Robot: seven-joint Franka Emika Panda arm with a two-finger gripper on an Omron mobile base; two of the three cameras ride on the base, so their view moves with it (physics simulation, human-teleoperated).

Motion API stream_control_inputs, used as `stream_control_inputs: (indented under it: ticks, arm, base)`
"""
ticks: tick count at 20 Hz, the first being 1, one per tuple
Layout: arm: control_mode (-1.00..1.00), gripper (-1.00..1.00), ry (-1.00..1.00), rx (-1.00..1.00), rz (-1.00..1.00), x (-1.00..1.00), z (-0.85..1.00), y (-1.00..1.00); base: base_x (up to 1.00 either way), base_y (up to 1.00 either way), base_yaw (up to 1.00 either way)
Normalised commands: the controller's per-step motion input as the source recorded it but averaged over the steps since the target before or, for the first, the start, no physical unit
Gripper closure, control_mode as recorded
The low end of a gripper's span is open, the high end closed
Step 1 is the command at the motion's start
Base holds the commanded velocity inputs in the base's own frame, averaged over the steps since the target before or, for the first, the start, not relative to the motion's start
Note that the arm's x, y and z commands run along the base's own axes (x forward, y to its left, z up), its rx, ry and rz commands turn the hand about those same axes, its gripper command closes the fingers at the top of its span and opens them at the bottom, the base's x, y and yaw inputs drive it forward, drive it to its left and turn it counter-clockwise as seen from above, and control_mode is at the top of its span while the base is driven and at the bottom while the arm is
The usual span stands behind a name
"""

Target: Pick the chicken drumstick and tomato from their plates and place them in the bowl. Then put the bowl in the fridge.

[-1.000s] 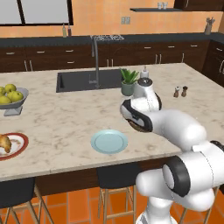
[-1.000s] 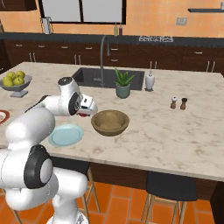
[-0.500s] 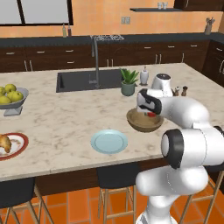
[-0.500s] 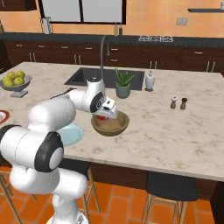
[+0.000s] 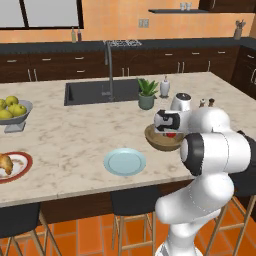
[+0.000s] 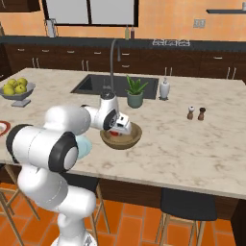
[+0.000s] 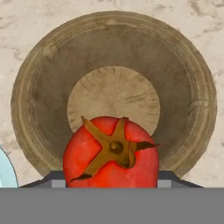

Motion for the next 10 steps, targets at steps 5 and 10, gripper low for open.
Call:
stream_control_inputs:
  ticks: [5,10]
  arm:
    - [-1.00,1.00,0.05,0.00,0.00,0.20,-0.04,-0.10]
    - [-1.00,-1.00,0.01,0.00,0.00,0.00,-0.11,0.00]
  base:
    - [0.00,0.00,0.00]
    - [0.00,0.00,0.00]
